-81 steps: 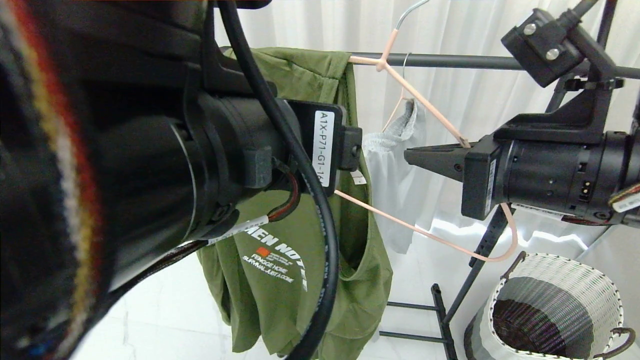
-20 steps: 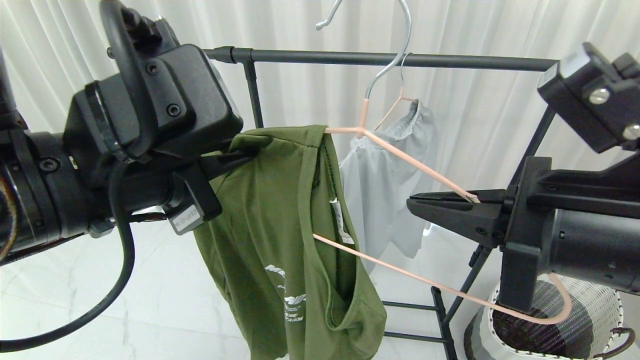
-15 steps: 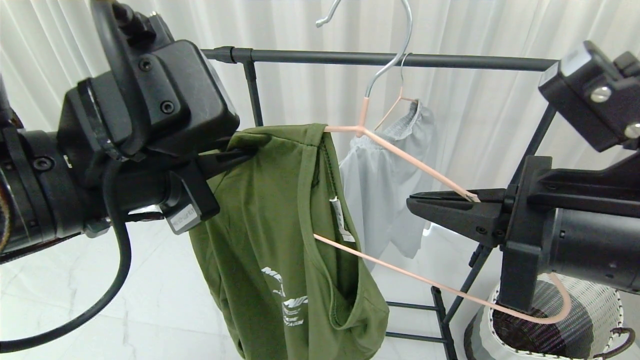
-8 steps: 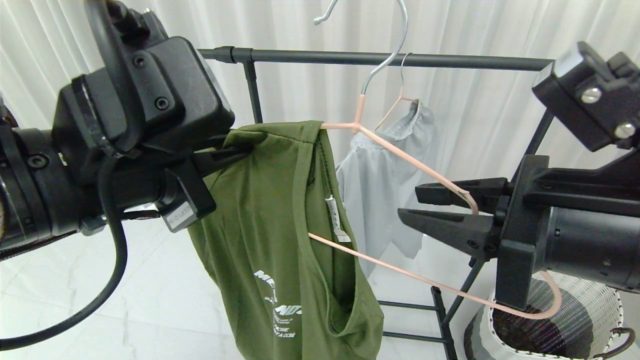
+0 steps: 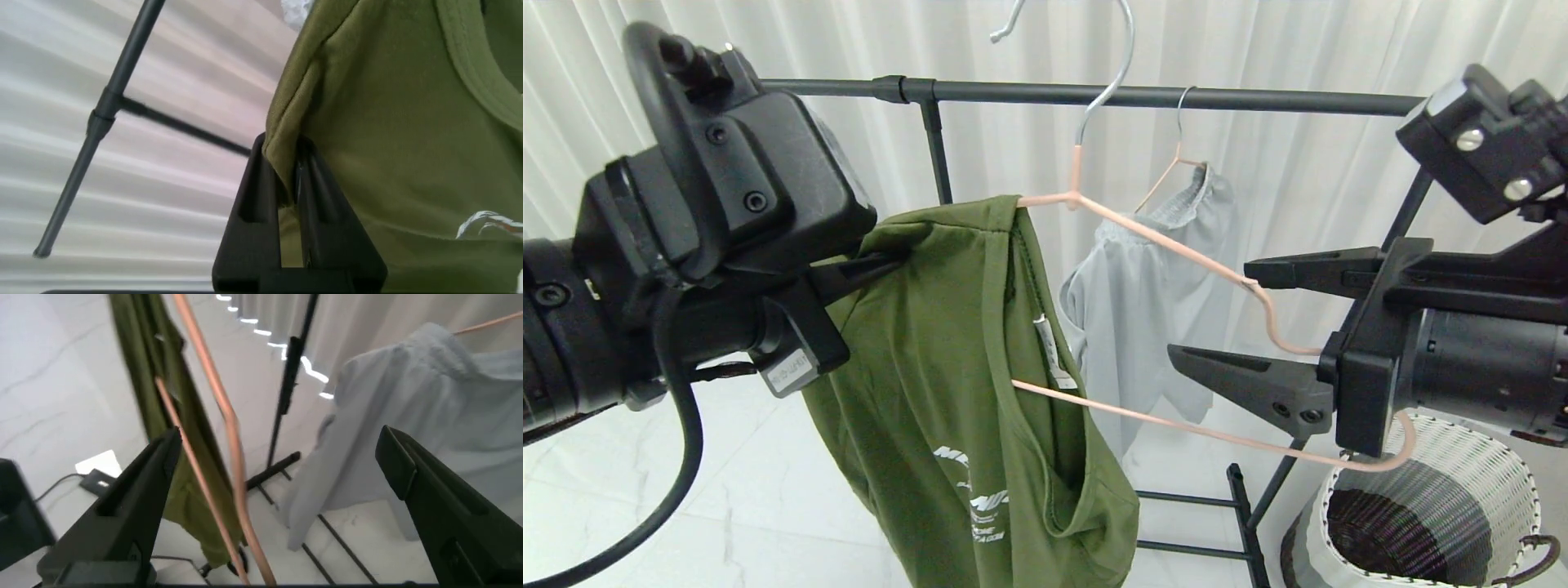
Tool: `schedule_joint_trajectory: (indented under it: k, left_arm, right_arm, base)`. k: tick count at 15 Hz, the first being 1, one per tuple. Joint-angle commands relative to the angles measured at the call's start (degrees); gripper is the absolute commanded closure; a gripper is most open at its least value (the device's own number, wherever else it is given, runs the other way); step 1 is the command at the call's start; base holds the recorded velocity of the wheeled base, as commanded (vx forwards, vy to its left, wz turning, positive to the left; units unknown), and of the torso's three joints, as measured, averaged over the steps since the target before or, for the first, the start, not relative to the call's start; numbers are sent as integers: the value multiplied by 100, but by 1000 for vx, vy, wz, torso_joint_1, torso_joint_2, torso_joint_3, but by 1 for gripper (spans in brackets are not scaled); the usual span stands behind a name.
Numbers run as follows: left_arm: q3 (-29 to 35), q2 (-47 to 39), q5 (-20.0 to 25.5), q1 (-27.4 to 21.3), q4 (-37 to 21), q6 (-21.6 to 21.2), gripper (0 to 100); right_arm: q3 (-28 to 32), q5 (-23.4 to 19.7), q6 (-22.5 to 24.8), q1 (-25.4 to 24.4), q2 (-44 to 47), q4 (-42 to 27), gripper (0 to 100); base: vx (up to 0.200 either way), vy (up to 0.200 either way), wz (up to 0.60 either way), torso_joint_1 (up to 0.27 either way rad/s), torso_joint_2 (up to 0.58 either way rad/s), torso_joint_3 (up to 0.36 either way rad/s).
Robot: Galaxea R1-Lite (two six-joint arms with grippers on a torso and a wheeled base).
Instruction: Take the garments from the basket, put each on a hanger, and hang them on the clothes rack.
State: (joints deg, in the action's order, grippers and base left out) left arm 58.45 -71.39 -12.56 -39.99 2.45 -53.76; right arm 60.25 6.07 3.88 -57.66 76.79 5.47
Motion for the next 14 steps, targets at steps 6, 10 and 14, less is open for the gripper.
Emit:
schedule_joint_trajectory:
  k: [6, 10, 14]
  left_arm:
    - [-308, 125, -247, 61, 520, -56, 100]
    - [-317, 231, -388, 61, 528, -73, 100]
    - [-326, 204, -1003, 61, 757, -29, 100]
  right_arm:
    - [128, 8, 113, 879, -41, 6, 0]
    - [93, -18, 184, 1837, -199, -2, 0]
    - [-66, -18, 157, 1925, -375, -11, 0]
  base:
    - [0, 0, 0, 0, 0, 0]
    - [0, 0, 0, 0, 0, 0]
    - [0, 0, 0, 0, 0, 0]
